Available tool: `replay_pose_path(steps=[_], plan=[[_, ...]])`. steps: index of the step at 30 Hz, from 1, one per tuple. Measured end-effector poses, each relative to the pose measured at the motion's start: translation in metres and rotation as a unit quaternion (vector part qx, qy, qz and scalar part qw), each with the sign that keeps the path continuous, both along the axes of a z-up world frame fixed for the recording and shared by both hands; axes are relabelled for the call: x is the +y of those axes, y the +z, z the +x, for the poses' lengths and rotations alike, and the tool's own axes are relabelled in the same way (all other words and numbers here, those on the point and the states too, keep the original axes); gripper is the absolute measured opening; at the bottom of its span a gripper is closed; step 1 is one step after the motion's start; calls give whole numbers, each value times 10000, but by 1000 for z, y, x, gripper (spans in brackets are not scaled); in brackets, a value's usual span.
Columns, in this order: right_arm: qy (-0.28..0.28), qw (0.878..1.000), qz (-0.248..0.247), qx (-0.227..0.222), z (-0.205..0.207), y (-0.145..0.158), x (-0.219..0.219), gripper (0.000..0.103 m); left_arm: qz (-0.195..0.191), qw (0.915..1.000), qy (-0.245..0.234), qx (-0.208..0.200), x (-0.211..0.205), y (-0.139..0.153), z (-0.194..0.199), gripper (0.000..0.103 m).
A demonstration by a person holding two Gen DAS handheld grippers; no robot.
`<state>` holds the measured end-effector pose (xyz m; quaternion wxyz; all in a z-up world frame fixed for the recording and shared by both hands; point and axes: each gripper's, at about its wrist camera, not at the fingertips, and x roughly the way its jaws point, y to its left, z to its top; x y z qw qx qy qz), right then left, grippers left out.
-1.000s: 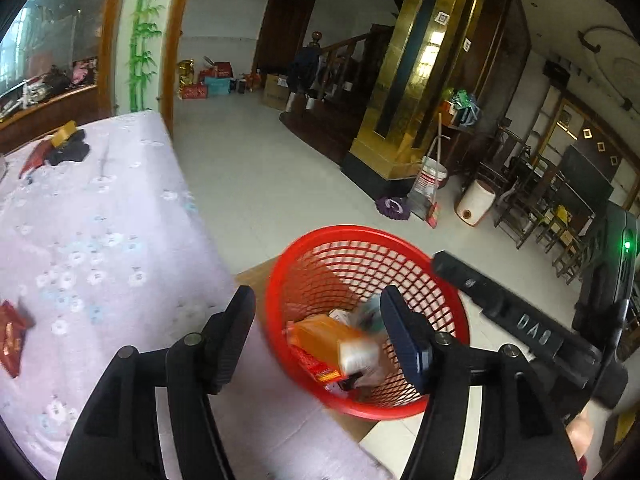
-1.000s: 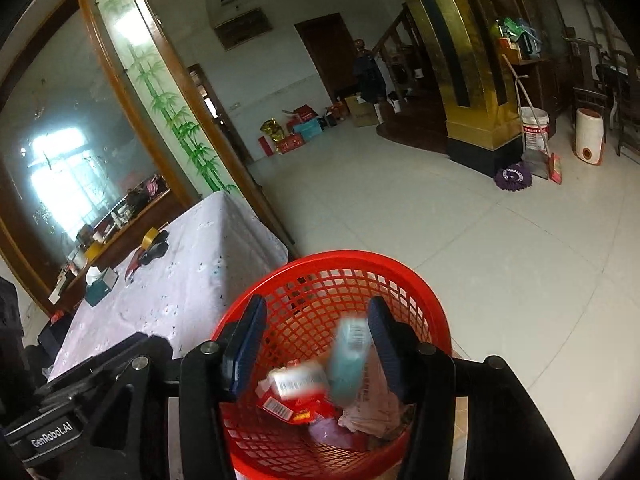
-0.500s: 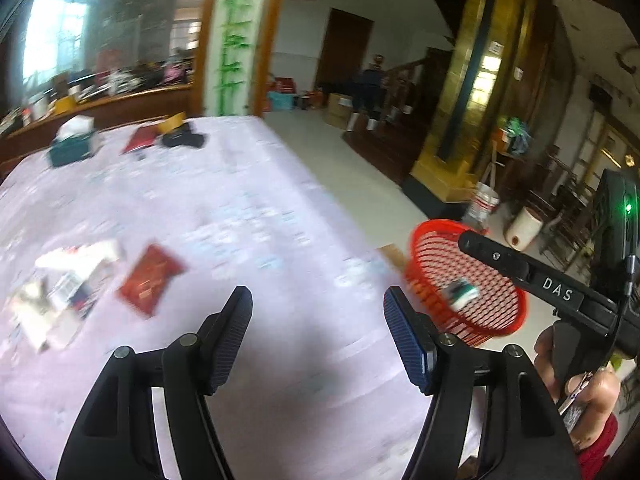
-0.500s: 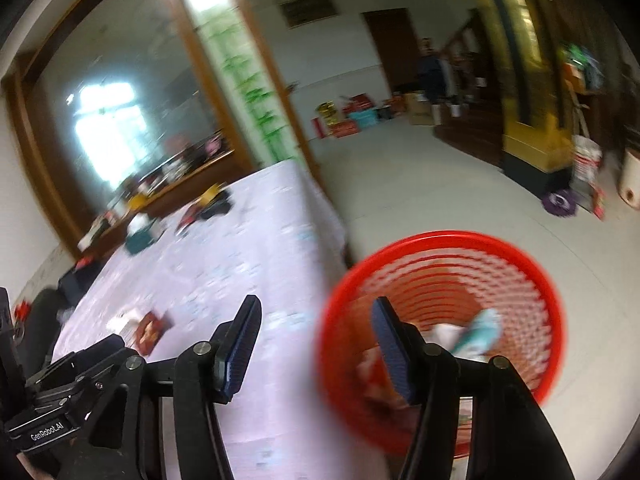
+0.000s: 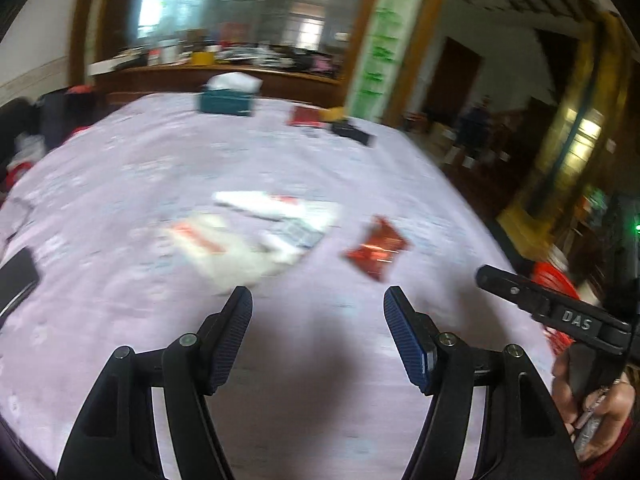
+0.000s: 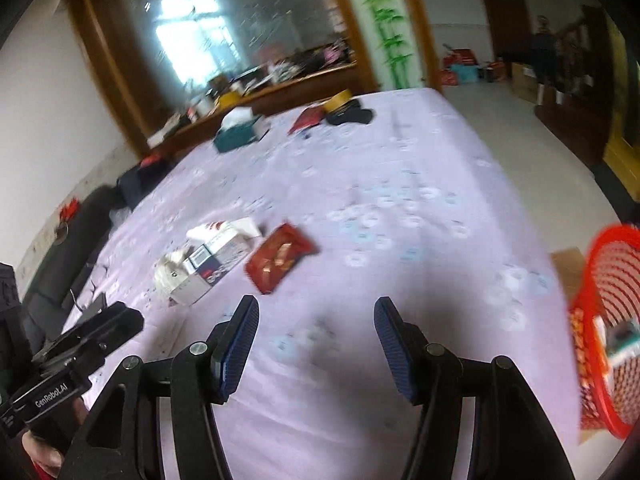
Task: Collect trash
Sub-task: 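Move both open tools back from the basket toward the table, then grasp the white paper bag with the left tool while the right grasps the red candy wrapper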
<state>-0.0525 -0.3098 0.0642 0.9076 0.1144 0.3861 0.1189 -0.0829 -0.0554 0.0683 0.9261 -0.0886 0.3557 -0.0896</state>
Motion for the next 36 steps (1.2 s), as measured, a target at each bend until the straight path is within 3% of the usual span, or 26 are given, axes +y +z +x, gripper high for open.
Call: replay_pose_path(steps=[7, 13, 16, 18, 19, 25, 28, 30, 36], plan=[[125, 9977, 89, 654, 64, -23, 46, 69, -96, 9965, 812, 183, 58, -9, 9, 67], [38, 9954, -100, 949, 102, -38, 64, 69, -317, 9927, 1103, 362, 82, -14, 24, 67], [68, 9943, -178, 1054, 116, -43, 73, 58, -439, 9906, 1216, 451, 88, -18, 34, 67], [110, 9935, -330, 1087, 123, -48, 79, 40, -519, 9894, 1251, 526, 88, -20, 42, 67], [162, 9928, -361, 1128, 126, -52, 81, 37, -553, 9890, 1253, 560, 88, -20, 46, 67], [440, 9964, -156, 707, 124, -50, 74, 32, -539, 9864, 1288, 864, 72, -26, 73, 69], [389, 9980, -302, 405, 117, -43, 69, 32, -504, 9829, 1371, 1117, 65, -35, 88, 69], [343, 9989, -215, 239, 111, -35, 63, 32, -635, 9819, 1347, 1174, 63, -37, 94, 69], [296, 9995, -63, -35, 104, -20, 57, 32, -458, 9845, 1180, 1211, 52, -38, 110, 69]])
